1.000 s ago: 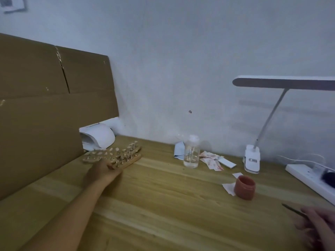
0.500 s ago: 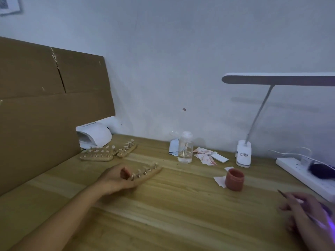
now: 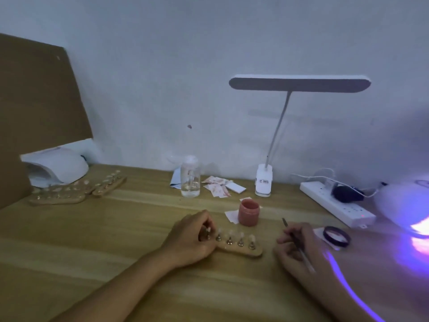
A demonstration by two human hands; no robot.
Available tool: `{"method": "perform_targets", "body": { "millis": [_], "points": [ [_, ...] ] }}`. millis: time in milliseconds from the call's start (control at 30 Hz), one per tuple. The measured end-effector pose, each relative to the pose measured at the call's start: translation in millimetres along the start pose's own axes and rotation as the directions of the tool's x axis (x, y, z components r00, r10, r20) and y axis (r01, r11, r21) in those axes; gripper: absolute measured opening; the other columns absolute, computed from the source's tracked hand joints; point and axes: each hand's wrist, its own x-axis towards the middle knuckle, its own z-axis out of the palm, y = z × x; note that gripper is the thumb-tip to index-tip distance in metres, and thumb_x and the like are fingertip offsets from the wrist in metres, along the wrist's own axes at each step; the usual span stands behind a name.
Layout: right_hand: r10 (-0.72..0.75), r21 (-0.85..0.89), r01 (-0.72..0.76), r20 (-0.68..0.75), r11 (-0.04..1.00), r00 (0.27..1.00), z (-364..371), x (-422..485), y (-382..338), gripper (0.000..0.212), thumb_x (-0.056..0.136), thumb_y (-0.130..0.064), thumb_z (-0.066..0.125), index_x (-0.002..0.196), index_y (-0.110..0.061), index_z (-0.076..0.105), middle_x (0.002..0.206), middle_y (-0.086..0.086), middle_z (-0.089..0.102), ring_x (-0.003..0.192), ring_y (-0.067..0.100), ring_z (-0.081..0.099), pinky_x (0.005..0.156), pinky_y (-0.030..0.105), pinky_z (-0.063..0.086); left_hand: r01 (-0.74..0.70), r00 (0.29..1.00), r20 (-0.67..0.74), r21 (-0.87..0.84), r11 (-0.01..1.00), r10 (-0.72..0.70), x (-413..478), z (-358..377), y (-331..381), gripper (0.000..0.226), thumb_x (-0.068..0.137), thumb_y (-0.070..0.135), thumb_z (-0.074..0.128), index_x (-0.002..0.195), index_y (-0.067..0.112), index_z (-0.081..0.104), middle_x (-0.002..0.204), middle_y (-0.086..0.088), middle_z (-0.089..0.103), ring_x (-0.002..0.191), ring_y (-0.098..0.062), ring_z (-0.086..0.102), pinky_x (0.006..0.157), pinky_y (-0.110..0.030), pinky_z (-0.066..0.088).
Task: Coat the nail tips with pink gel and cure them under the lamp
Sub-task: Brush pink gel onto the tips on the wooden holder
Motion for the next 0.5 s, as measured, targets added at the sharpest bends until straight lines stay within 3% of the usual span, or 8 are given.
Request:
{"method": "perform_targets", "body": {
  "millis": [67,167,233,367,500],
  "points": [
    [-0.024,-0.073,0.026,0.024,0.997,0.999,3,2,2,0.045,0.058,-0.046,0.067,0.098,-0.043,0.047,0.092,-0.016,0.064,0.069,0.009,0.064,0.069,0.031,0.054,-0.027,0.999,-0.019,-0.007,1.0,0.027,-2,1,-5,0.032,0.058,0.048,0.051,0.087,0.035,0.052,0.09,0.013,0.06,0.081,-0.007,0.057,0.073,-0.032,0.051],
    [-0.097,-0.199,0.114,0.094,0.973,0.991,6,2,-1,0.05,0.06,-0.056,0.06,0.104,-0.044,0.04,0.098,-0.021,0.062,0.075,0.004,0.064,0.067,0.024,0.055,-0.032,0.999,-0.019,-0.007,0.999,0.032,-4,1,-6,0.04,0.054,0.047,0.051,0.092,0.037,0.047,0.099,0.014,0.06,0.085,-0.006,0.057,0.074,-0.031,0.051],
    [-0.117,-0.214,0.135,0.096,0.967,0.989,5,0,-3,0.045,0.065,-0.05,0.062,0.103,-0.043,0.039,0.097,-0.021,0.064,0.078,0.002,0.065,0.068,0.021,0.054,-0.049,0.999,-0.002,0.02,0.999,0.049,-6,4,-3,0.044,0.054,0.048,0.052,0.096,0.038,0.044,0.099,0.017,0.059,0.086,-0.003,0.056,0.075,-0.027,0.05],
    [-0.135,-0.21,0.131,-0.007,0.969,0.991,1,-1,-2,0.037,0.078,-0.019,0.07,0.099,-0.034,0.043,0.088,-0.023,0.068,0.076,-0.001,0.067,0.067,0.016,0.052,-0.131,0.99,0.056,0.079,0.988,0.127,-21,13,6,0.052,0.057,0.05,0.062,0.104,0.044,0.041,0.095,0.022,0.055,0.091,0.002,0.053,0.078,-0.019,0.045],
    [-0.114,-0.213,0.101,-0.049,0.972,0.992,-2,1,1,0.034,0.08,-0.014,0.07,0.095,-0.032,0.045,0.082,-0.028,0.068,0.074,-0.006,0.065,0.064,0.007,0.048,-0.188,0.981,0.062,0.099,0.977,0.182,-30,19,14,0.05,0.061,0.046,0.062,0.106,0.046,0.039,0.099,0.027,0.048,0.098,0.003,0.049,0.08,-0.014,0.041]
  ]
}}
